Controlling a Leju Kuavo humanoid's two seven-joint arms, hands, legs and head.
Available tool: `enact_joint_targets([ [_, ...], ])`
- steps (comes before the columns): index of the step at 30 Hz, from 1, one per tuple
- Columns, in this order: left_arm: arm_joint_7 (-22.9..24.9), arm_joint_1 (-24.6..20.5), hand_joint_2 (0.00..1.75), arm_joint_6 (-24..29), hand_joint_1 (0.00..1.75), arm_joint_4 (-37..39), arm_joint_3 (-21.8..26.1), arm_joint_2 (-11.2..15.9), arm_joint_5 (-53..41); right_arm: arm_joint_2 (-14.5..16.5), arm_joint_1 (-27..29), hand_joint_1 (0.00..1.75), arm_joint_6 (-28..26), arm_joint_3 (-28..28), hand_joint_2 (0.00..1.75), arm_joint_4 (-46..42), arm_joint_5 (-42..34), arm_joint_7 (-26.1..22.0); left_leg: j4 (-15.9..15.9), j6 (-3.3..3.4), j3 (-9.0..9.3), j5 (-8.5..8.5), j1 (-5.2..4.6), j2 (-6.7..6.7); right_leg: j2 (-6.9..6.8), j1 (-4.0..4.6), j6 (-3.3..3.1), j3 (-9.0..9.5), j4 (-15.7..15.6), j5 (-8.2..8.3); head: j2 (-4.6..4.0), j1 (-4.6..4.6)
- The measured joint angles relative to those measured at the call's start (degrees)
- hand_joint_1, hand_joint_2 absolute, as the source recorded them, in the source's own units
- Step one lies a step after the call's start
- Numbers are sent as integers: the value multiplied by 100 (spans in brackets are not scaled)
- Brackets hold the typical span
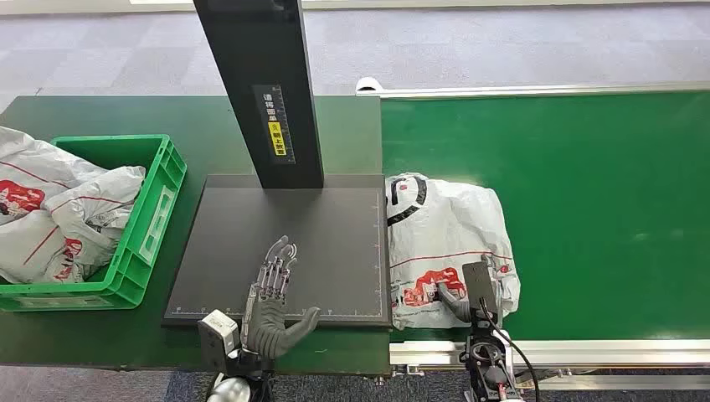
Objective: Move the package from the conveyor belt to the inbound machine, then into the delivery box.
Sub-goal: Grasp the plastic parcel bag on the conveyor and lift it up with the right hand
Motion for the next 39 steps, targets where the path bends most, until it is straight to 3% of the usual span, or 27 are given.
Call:
enact_joint_targets([
  [12, 0, -84, 175, -5, 0, 114, -8, 0, 1, 74, -310, 175, 448, -29, 175, 358, -21, -107, 0, 0, 23, 0, 1, 4, 3, 1, -4, 22, 0, 4, 2, 0],
  [15, 0, -88, 175, -2, 0, 121, -7, 3, 2, 121, -327, 175, 426, -29, 175, 373, -61, -374, 0, 0, 20, 0, 1, 2, 3, 1, -4, 20, 0, 3, 2, 0],
  [19, 0, -82, 175, 36, 0, 111, 3, 13, 11, 243, -258, 175, 89, -29, 175, 185, -365, -1124, 0, 0, 9, 0, 1, -5, 0, 1, -4, 12, 1, 3, 1, 0],
  [21, 0, -72, 175, 44, 0, 78, 14, 24, 19, 345, -110, 175, -77, 39, 175, -236, -638, -1370, 0, 0, 3, 1, 1, -15, -10, 1, -3, 9, 1, 2, 1, 1],
  [27, 0, -48, 175, 44, 0, -70, 86, 66, 31, 542, 537, 175, -347, 675, 175, -2021, -1196, -1425, 0, 0, -8, 1, 0, -30, -28, 0, -1, 1, 1, -2, 2, -1],
  [34, -2, 22, 175, 67, 0, -434, 315, 107, 61, 484, 1830, 175, -1708, 2566, 175, -5307, -1160, -1451, -2, -3, -19, -2, 1, -39, -39, 2, -3, -8, 1, -11, 2, -1],
  [37, -2, 50, 175, 109, 0, -596, 379, 118, 50, 423, 2018, 175, -1665, 3161, 175, -6131, -1292, -1447, -2, -4, -20, -2, 1, -39, -40, 2, -5, -5, 1, -14, 2, 1],
  [39, -2, 56, 175, 149, 0, -698, 419, 122, 31, 392, 1990, 175, -1333, 3417, 175, -6320, -1511, -1377, -3, -4, -18, -2, 1, -36, -39, 2, -4, -1, 1, -13, 2, 1],
])
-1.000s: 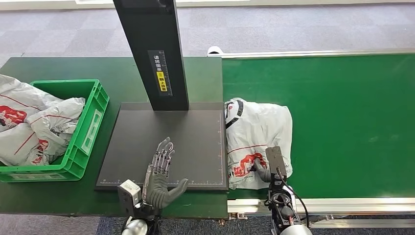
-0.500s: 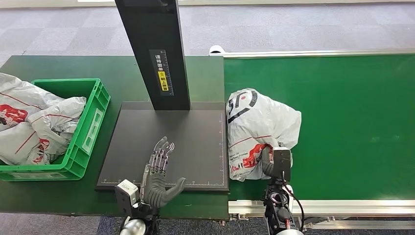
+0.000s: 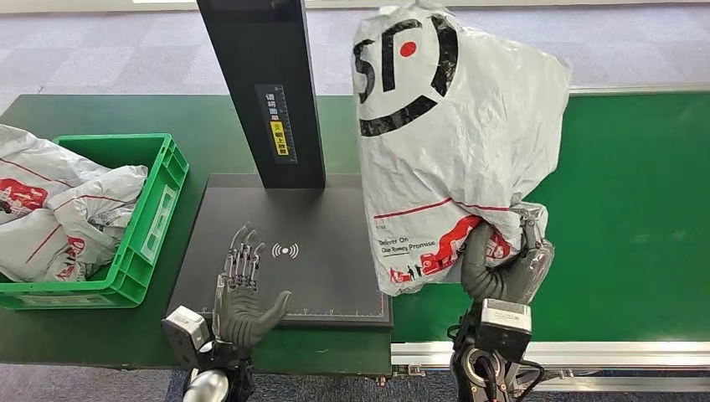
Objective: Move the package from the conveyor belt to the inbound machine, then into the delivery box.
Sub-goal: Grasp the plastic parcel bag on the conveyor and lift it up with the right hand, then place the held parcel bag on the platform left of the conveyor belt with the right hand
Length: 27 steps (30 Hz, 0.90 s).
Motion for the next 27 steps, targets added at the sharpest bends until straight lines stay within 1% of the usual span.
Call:
enact_joint_targets([
  [3, 0, -11, 175, 84, 0, -149, 37, 8, -27, -13, -237, 175, 739, 227, 175, 248, -337, 106, 0, 3, 6, 4, -1, 2, 0, -1, 1, 7, 0, 3, -1, 0],
  [5, 0, -19, 175, 123, 0, -225, 53, 11, -35, -3, -388, 175, 1021, 294, 175, 555, -444, 106, 0, 5, 9, 7, -1, -6, -7, -1, 3, 11, 0, 4, 0, 1],
  [11, 0, -22, 175, 170, 0, -363, 105, 40, -45, 36, -653, 175, 1231, 380, 175, 1216, -553, 56, 1, 5, 6, 7, 0, -23, -16, -1, 3, 10, 0, 3, -2, 0],
  [17, 0, -25, 175, 285, 0, -486, 138, 75, -89, 169, -890, 175, 1549, 394, 175, 1985, -637, -29, 1, 4, 1, 7, 0, -20, -15, 0, 3, 6, 0, 3, 0, 1],
  [22, 0, -23, 175, 762, 0, -767, 210, 182, -150, 366, -1021, 175, 1874, 413, 175, 2893, -771, -31, 0, 4, 1, 7, 1, -24, -17, 1, 3, 6, 1, 3, 0, 1],
  [27, 0, 20, 175, 1035, 0, -1223, 462, 328, -197, 389, -1019, 175, 1990, 437, 175, 3389, -868, -34, 0, 4, -1, 7, 0, -25, -17, 1, 2, 5, 2, 2, 0, 1],
])
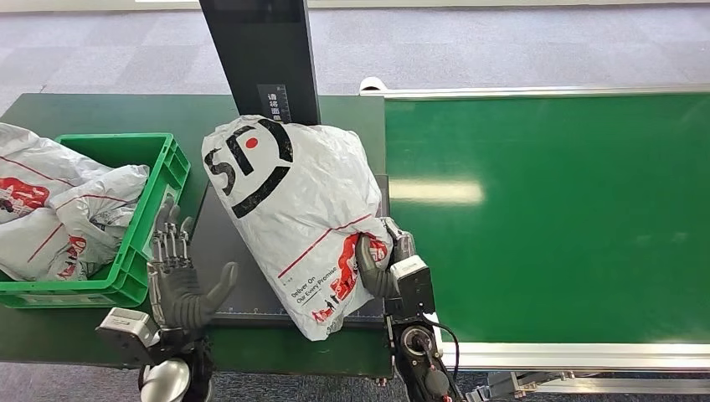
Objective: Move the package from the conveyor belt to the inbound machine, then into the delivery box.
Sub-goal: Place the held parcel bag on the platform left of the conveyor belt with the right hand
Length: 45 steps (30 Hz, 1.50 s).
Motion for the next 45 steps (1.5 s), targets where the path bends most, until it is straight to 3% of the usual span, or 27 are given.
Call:
enact_joint_targets([
  [5, 0, 42, 175, 67, 0, -338, 191, 84, -19, 0, 5, 169, 126, 1, 175, 298, -41, -2, 0, 0, -1, 0, 0, 0, 0, 0, 0, -1, 0, -1, -1, 1],
  [9, 0, 44, 175, 116, 0, -479, 280, 120, -19, 0, 10, 0, 142, 15, 175, 452, 31, -2, 0, 0, 0, 0, 0, 0, 0, 0, 0, -1, 0, -1, -1, 0],
  [38, 0, 74, 175, -37, 0, -563, 326, 176, -62, 6, 12, 0, -21, -142, 175, 538, 396, -9, 0, 0, 1, 0, 0, 1, 0, -1, 0, -4, -1, 0, 0, 1],
  [45, 2, -212, 175, 76, 0, 443, -201, 182, -682, 20, 79, 0, 154, -188, 175, 221, 335, -10, 2, 1, 3, 1, -1, -2, -2, -2, 0, -4, -2, 1, -1, 1],
])
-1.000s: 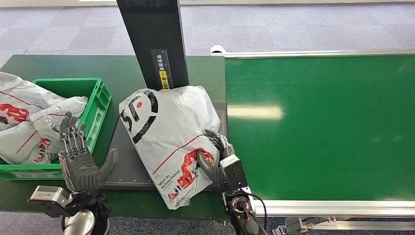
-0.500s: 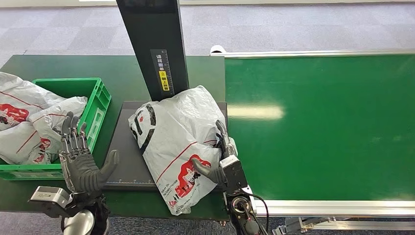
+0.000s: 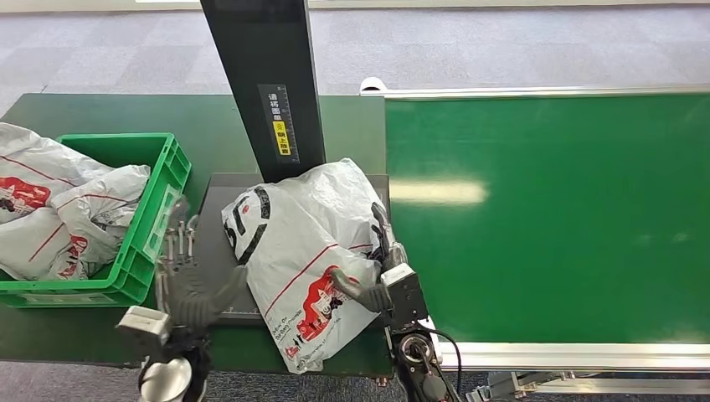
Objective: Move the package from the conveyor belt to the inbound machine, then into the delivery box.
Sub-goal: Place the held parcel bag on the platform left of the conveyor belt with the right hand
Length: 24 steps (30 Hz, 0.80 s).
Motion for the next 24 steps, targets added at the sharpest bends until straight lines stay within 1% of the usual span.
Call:
enact_joint_targets([
  [5, 1, -485, 175, 323, 0, 1358, -573, -20, -395, -42, 176, 0, -244, 134, 175, -861, -239, -1, 1, 0, 0, 0, 0, 2, 0, 0, 0, -1, 0, 1, -1, 0],
  [8, 1, -781, 175, 397, 0, 2100, -741, -35, -556, -89, 317, 0, -460, 176, 175, -1400, -365, -1, 1, 0, 0, 0, 0, 2, 0, 0, 0, -2, 0, 1, -1, -2],
  [11, 1, -984, 175, 393, 0, 2658, -830, -40, -596, -163, 466, 0, -621, 154, 175, -1915, -506, -1, 1, 0, -1, -1, 0, 4, 1, 0, 0, -2, 0, 1, 0, -2],
  [16, 1, -1163, 175, 386, 0, 3151, -894, -42, -597, -255, 622, 0, -652, 113, 175, -2395, -556, -1, 1, 0, -1, -2, 0, 4, 2, 0, 0, -2, 0, 1, -1, -1],
  [24, -2, -1288, 175, 352, 0, 3455, -958, -50, -609, -321, 738, 0, -676, 61, 175, -2699, -600, -1, 1, 0, -1, -1, 0, 3, 2, 0, 0, 0, 0, 1, 0, -2],
])
